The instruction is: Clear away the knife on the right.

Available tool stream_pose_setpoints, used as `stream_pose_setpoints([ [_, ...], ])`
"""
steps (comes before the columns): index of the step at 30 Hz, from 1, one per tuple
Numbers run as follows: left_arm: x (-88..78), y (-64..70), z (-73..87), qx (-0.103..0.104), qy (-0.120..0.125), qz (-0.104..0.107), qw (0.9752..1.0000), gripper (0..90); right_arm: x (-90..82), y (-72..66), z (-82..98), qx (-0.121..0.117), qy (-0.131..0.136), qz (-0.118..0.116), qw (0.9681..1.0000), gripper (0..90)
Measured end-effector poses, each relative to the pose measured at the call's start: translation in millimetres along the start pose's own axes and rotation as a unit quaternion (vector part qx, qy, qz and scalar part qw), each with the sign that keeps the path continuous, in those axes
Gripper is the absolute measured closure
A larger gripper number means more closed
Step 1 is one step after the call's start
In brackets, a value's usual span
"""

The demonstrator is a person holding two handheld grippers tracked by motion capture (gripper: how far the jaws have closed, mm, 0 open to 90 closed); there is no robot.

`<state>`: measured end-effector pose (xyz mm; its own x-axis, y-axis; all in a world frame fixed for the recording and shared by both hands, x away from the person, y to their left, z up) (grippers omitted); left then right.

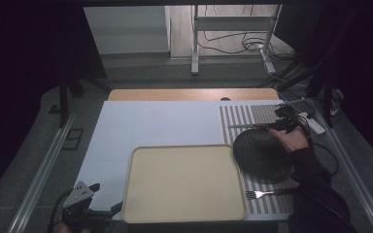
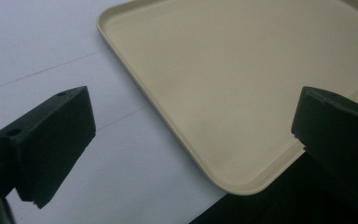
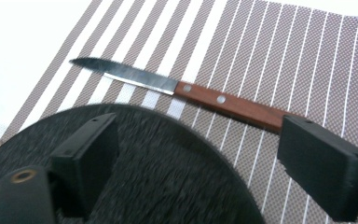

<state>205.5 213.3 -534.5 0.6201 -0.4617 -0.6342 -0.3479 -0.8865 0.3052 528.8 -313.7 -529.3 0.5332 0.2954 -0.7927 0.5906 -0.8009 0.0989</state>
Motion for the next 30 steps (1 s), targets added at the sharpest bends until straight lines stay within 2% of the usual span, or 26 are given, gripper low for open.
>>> stream_pose_setpoints([
  [1, 0.0, 0.0, 0.0, 0.001, -0.001, 0.000, 1.0000, 0.0, 0.0, 0.0, 0.0, 0.000, 0.000, 0.000, 1.0000, 15.5],
  [6, 0.3, 0.1, 0.2, 0.002, -0.002, -0.001, 1.0000, 0.0, 8.7, 8.8, -4.3, 0.003, -0.002, -0.002, 1.0000, 28.5],
  [7, 0.3, 0.1, 0.2, 0.002, -0.002, -0.001, 1.0000, 0.0, 11.4, 13.4, -5.5, 0.000, -0.005, -0.003, 1.0000, 37.6],
  [8, 0.3, 0.1, 0.2, 0.002, -0.002, -0.001, 1.0000, 0.0, 11.4, 13.4, -5.5, 0.000, -0.005, -0.003, 1.0000, 37.6],
  [9, 0.3, 0.1, 0.2, 0.002, -0.002, -0.001, 1.0000, 0.0, 11.9, 15.9, -5.7, -0.003, -0.008, -0.002, 1.0000, 43.5],
  [10, 0.4, 0.2, 0.2, 0.003, -0.002, -0.001, 1.0000, 0.0, 12.6, 21.1, -6.4, -0.007, -0.009, 0.001, 0.9999, 54.7],
  [11, 0.4, 0.2, 0.2, 0.003, -0.002, -0.001, 1.0000, 0.0, 12.6, 21.1, -6.4, -0.007, -0.009, 0.001, 0.9999, 54.7],
  [12, 0.5, 0.3, 0.3, 0.004, -0.003, -0.001, 1.0000, 0.0, 13.0, 22.9, -6.8, -0.008, -0.008, 0.001, 0.9999, 60.5],
  [13, 0.8, 0.6, 0.3, 0.005, -0.004, -0.002, 1.0000, 0.0, 14.7, 27.4, -6.8, -0.012, -0.010, -0.002, 0.9999, 73.4],
  [14, 0.8, 0.6, 0.3, 0.005, -0.004, -0.002, 1.0000, 0.0, 14.7, 27.4, -6.8, -0.012, -0.010, -0.002, 0.9999, 73.4],
  [15, 0.9, 0.8, 0.4, 0.006, -0.004, -0.002, 1.0000, 0.0, 18.1, 33.5, -5.3, -0.012, -0.020, 0.011, 0.9997, 83.7],
  [17, 1.1, 1.0, 0.5, 0.006, -0.005, -0.002, 1.0000, 0.0, 20.4, 36.5, -4.4, -0.010, -0.025, 0.013, 0.9995, 87.0],
  [18, 1.1, 1.0, 0.5, 0.007, -0.005, -0.002, 1.0000, 0.0, 25.5, 43.7, -2.9, -0.003, -0.032, 0.024, 0.9992, 90.0],
  [21, 1.3, 1.0, 0.5, 0.007, -0.006, -0.002, 1.0000, 0.0, 30.0, 49.9, -2.1, 0.004, -0.036, 0.033, 0.9988, 90.0],
  [22, 1.5, 1.1, 0.6, 0.008, -0.007, -0.003, 0.9999, 0.0, 34.3, 56.9, -2.0, 0.010, -0.038, 0.041, 0.9984, 90.0],
  [26, 1.7, 1.3, 0.8, 0.010, -0.009, -0.003, 0.9999, 0.0, 41.2, 62.8, 1.4, 0.017, -0.051, 0.045, 0.9976, 90.0],
  [30, 1.7, 1.9, 1.1, 0.013, -0.010, -0.004, 0.9999, 0.0, 44.6, 62.3, 7.9, 0.014, -0.063, 0.043, 0.9970, 90.0],
])
Point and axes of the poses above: each handheld gripper's, and its own axes: x roughly forward along the jaws, z roughly out of its underside, y roughly to its right, the point moved 8 cm from there along x, roughly forward along the jaws, and after that the axes turned 14 degrees about -x, right-handed, at the moved point
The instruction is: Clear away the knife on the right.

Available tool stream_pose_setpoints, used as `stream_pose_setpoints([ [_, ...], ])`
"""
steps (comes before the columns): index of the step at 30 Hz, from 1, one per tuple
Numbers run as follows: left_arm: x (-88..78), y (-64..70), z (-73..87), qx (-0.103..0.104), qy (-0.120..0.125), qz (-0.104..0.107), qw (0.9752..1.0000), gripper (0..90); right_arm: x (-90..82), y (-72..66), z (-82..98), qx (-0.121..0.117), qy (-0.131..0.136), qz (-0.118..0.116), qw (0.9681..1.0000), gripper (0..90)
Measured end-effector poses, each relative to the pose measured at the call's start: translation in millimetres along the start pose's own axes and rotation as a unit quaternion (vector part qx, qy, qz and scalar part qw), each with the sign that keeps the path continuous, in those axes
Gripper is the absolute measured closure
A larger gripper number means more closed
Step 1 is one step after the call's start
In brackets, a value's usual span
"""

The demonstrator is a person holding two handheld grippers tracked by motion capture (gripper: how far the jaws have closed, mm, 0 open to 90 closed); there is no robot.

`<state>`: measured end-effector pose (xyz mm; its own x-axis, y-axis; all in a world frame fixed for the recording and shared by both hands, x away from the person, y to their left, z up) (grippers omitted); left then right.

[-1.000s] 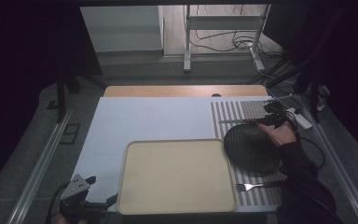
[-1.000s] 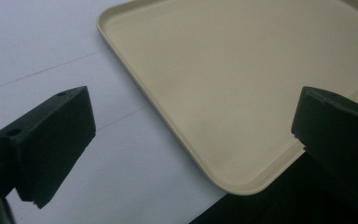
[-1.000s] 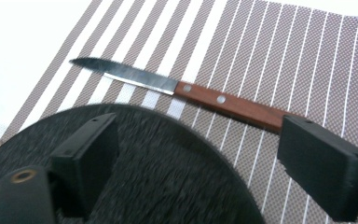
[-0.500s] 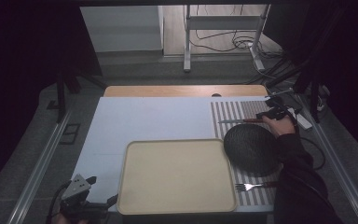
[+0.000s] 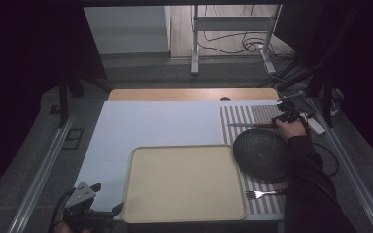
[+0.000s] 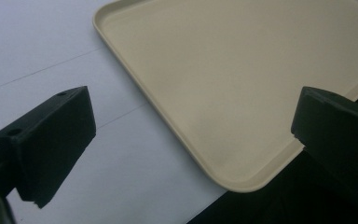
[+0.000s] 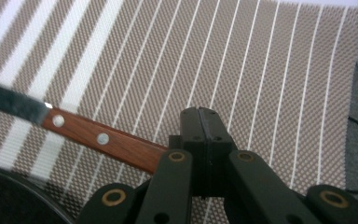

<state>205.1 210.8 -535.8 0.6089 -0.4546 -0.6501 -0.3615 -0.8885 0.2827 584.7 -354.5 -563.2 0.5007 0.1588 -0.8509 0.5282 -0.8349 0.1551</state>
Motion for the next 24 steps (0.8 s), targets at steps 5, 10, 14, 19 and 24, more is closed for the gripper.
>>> stream_pose_setpoints([
  [5, 0.3, 1.1, 0.4, 0.007, -0.002, 0.000, 1.0000, 0.0, -3.0, -3.9, 6.3, 0.000, -0.002, -0.010, 0.9999, 90.0],
  [10, 0.1, 1.3, 0.4, 0.007, -0.002, 0.001, 1.0000, 0.1, -8.8, -10.4, 13.9, -0.010, -0.007, -0.021, 0.9997, 90.0],
  [14, 0.3, 1.6, 0.5, 0.009, -0.003, 0.001, 1.0000, 0.2, -13.3, -15.1, 19.8, -0.011, -0.013, -0.027, 0.9995, 90.0],
  [19, 0.5, 2.0, 0.5, 0.011, -0.004, 0.001, 0.9999, 0.2, -16.4, -19.8, 23.6, -0.024, -0.023, -0.023, 0.9992, 90.0],
  [24, 0.7, 2.6, 0.5, 0.013, -0.003, 0.002, 0.9999, 0.2, -16.5, -20.0, 22.2, -0.026, -0.023, -0.018, 0.9992, 88.5],
])
Point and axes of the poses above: each handheld gripper's, and its own axes: x roughly forward along the jaws, z roughly out of its underside, y roughly to its right, the point moved 8 cm from there along x, roughly forward along the jaws, and after that the axes turned 14 degrees about -x, right-handed, at the moved point
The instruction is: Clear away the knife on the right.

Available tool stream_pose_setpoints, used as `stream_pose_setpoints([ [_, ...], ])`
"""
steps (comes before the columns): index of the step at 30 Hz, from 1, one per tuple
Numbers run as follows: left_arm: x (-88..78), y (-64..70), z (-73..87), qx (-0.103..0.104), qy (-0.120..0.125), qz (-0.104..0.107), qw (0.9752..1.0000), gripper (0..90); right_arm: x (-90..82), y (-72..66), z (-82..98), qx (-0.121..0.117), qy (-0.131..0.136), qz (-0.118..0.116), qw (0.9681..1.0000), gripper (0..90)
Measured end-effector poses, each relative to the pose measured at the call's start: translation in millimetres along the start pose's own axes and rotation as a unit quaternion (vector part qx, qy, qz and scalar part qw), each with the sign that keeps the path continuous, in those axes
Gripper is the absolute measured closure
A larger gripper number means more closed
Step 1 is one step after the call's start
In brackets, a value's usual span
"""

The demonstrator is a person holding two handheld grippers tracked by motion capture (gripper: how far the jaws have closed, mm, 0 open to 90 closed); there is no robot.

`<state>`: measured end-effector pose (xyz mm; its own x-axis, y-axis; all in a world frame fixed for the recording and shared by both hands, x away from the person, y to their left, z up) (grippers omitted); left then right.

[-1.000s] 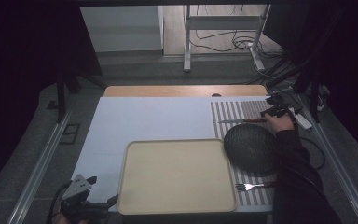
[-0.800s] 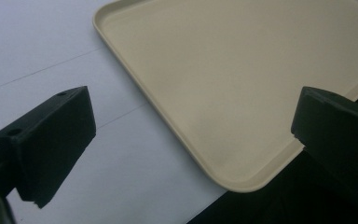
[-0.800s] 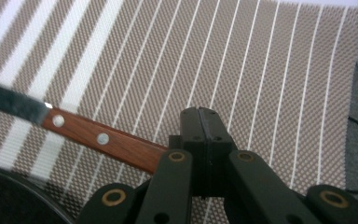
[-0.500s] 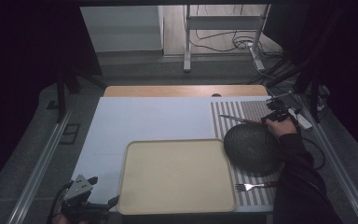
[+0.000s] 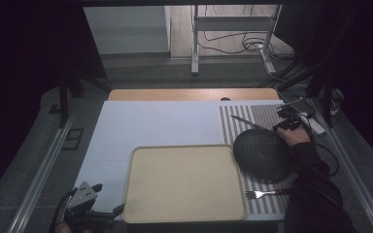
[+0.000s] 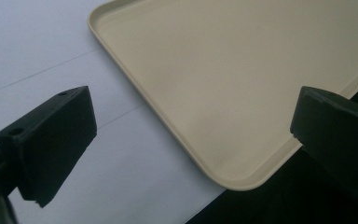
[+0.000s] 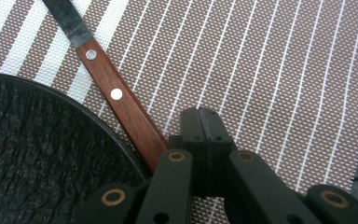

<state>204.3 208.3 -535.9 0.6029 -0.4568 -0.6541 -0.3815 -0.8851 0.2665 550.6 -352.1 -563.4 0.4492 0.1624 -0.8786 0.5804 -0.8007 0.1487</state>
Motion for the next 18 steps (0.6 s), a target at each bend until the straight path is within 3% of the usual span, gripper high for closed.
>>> stream_pose_setpoints([
  [5, 0.0, 0.0, 0.1, 0.001, -0.001, 0.000, 1.0000, 0.3, -5.3, 1.4, -5.9, 0.009, 0.019, 0.003, 0.9998, 79.4],
  [6, 0.1, 0.0, 0.2, 0.002, -0.001, 0.000, 1.0000, 0.3, -7.9, 1.5, -9.3, 0.014, 0.027, 0.004, 0.9995, 71.9],
  [8, 0.1, 0.2, 0.2, 0.002, -0.001, 0.000, 1.0000, 0.3, -8.3, 1.4, -10.4, 0.015, 0.027, 0.005, 0.9995, 69.7],
  [9, 0.2, 0.4, 0.2, 0.003, -0.002, -0.001, 1.0000, 0.3, -8.8, 0.5, -13.0, 0.019, 0.030, 0.007, 0.9994, 63.4],
  [14, 0.6, 0.8, 0.4, 0.006, -0.004, -0.002, 1.0000, 0.4, -9.2, -3.3, -19.3, 0.023, 0.033, 0.005, 0.9992, 51.9],
  [16, 0.7, 0.9, 0.5, 0.008, -0.004, -0.003, 1.0000, 0.4, -8.6, -6.7, -25.3, 0.027, 0.032, 0.010, 0.9991, 42.2],
  [18, 0.8, 1.0, 0.5, 0.008, -0.004, -0.003, 1.0000, 0.4, -8.0, -8.2, -27.0, 0.027, 0.032, 0.010, 0.9991, 40.6],
])
Point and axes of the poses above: each handheld gripper's, and its own axes: x roughly forward along the jaws, z roughly out of its underside, y roughly to its right, the point moved 8 cm from there along x, roughly forward along the jaws, and after that the axes turned 14 degrees about -x, right-handed, at the moved point
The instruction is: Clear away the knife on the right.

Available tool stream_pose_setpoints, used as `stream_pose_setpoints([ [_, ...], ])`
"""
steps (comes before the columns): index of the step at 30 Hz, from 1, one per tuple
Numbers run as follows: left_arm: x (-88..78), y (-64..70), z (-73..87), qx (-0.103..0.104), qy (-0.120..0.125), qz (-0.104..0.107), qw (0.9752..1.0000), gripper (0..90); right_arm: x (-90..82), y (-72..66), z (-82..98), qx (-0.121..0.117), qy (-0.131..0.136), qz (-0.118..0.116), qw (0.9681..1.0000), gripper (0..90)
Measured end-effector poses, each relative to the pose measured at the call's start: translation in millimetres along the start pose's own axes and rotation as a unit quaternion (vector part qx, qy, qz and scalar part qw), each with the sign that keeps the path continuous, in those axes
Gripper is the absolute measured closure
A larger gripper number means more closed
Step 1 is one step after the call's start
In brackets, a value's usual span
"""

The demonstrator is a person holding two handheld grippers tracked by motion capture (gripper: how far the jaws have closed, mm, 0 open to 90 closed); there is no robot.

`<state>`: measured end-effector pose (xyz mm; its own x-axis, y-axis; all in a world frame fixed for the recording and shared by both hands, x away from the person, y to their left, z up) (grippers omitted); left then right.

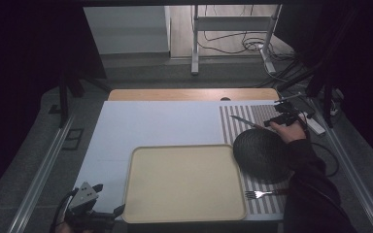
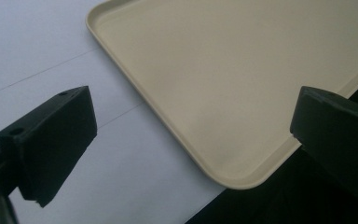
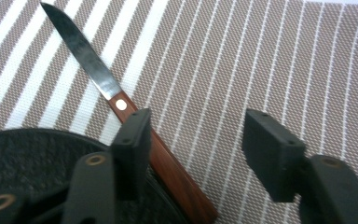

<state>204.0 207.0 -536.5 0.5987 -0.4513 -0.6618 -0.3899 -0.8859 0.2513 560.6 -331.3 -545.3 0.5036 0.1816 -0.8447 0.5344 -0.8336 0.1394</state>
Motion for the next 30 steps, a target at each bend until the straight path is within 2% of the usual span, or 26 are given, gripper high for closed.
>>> stream_pose_setpoints([
  [1, 0.0, 0.0, 0.0, 0.000, 0.000, 0.000, 1.0000, 0.4, 1.9, -3.3, -2.9, -0.003, 0.000, -0.002, 1.0000, 35.9],
  [3, 0.1, 0.1, 0.1, 0.001, 0.000, 0.000, 1.0000, 0.4, 2.5, -4.7, -3.8, -0.004, -0.001, -0.003, 1.0000, 34.2],
  [5, 0.1, 0.2, 0.1, 0.001, -0.001, -0.001, 1.0000, 0.4, 5.2, -10.3, -8.4, -0.009, 0.000, -0.008, 0.9999, 26.2],
  [7, 0.2, 0.2, 0.2, 0.002, -0.001, -0.001, 1.0000, 0.4, 6.0, -11.8, -9.7, -0.009, 0.000, -0.010, 0.9999, 24.2],
  [8, 0.2, 0.2, 0.2, 0.002, -0.001, -0.001, 1.0000, 0.4, 7.7, -14.4, -12.5, -0.010, 0.002, -0.013, 0.9999, 18.8],
  [15, 0.4, 0.3, 0.2, 0.002, -0.002, -0.002, 1.0000, 0.5, 14.6, -20.1, -17.5, -0.027, -0.006, -0.012, 0.9995, 15.4],
  [17, 0.4, 0.2, 0.2, 0.002, -0.002, -0.002, 1.0000, 0.5, 22.2, -20.7, -16.8, -0.035, -0.019, -0.010, 0.9991, 14.8],
  [25, 0.5, 0.1, 0.3, 0.001, -0.002, -0.001, 1.0000, 0.5, 34.0, -19.3, -14.8, -0.043, -0.040, -0.013, 0.9982, 19.3],
  [26, 0.5, 0.2, 0.3, 0.001, -0.002, -0.001, 1.0000, 0.6, 35.8, -18.2, -14.1, -0.045, -0.043, -0.010, 0.9980, 22.2],
  [28, 0.4, 0.2, 0.4, 0.001, -0.002, -0.001, 1.0000, 0.6, 36.1, -17.3, -13.2, -0.046, -0.043, -0.019, 0.9979, 30.5],
  [29, 0.4, 0.2, 0.4, 0.001, -0.002, -0.001, 1.0000, 0.6, 36.1, -17.3, -13.2, -0.046, -0.043, -0.019, 0.9979, 30.5],
  [30, 0.4, 0.2, 0.4, 0.001, -0.002, -0.001, 1.0000, 0.6, 34.6, -16.9, -13.0, -0.051, -0.044, -0.022, 0.9975, 38.1],
])
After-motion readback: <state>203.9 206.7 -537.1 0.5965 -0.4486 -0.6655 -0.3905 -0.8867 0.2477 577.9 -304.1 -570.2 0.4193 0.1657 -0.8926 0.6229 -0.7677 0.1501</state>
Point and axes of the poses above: each handheld gripper's, and its own axes: x roughly forward along the jaws, z roughly out of its underside, y roughly to its right, the point moved 8 cm from there along x, roughly forward along the jaws, and after that the axes turned 14 degrees about -x, right-handed, at the moved point
